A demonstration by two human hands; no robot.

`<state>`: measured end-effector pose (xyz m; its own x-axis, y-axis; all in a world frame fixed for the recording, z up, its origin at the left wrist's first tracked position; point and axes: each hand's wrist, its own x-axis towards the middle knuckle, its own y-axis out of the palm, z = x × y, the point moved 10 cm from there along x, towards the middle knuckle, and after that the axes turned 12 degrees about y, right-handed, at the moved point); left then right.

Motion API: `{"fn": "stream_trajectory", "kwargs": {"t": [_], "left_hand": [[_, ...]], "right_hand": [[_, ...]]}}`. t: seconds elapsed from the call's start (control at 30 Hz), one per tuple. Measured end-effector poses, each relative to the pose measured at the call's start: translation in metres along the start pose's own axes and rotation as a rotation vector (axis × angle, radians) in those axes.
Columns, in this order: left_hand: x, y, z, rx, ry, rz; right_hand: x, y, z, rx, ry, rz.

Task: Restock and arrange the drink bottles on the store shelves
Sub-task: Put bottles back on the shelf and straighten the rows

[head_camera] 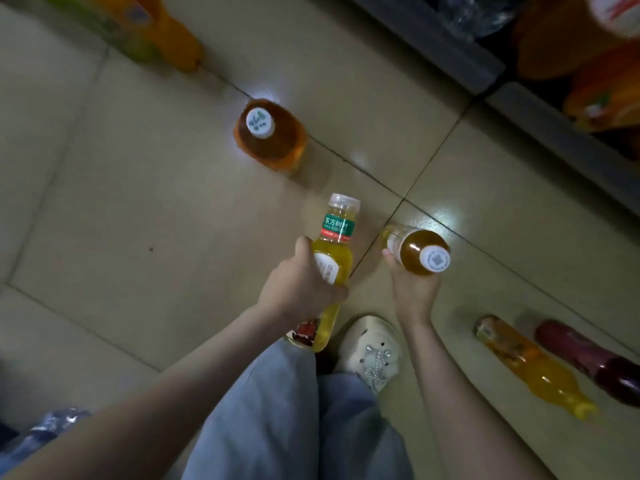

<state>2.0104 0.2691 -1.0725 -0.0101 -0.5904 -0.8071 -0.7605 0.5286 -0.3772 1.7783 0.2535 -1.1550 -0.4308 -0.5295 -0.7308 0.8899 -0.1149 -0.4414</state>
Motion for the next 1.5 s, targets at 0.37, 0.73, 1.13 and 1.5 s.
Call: {"fn": "stream_trajectory", "kwargs": {"t": [0.37,0.73,1.13,1.5], "left_hand": [[-0.122,-0.074,-0.115,0.093,0.099,0.043],[-0.422,-0.258,-0.292,0.186,0.472,-0.024],[-0.586,-0.46,-0.21,-0.317,0.452,-0.364],[-0.662,-0.703,-0.061,-0.033,0.4,-0.706]], "right_hand": [[-0.201,-0.044,0.09,0.089,0.398,0.566],[-0.487,-0.159,0.386,0.005,-0.011,0.668],[-0.731,-0.053,0.544,-0.158,-0.324,0.987],[-0.906,0.167,0.619,-0.187,-0.436,1.038]]}}
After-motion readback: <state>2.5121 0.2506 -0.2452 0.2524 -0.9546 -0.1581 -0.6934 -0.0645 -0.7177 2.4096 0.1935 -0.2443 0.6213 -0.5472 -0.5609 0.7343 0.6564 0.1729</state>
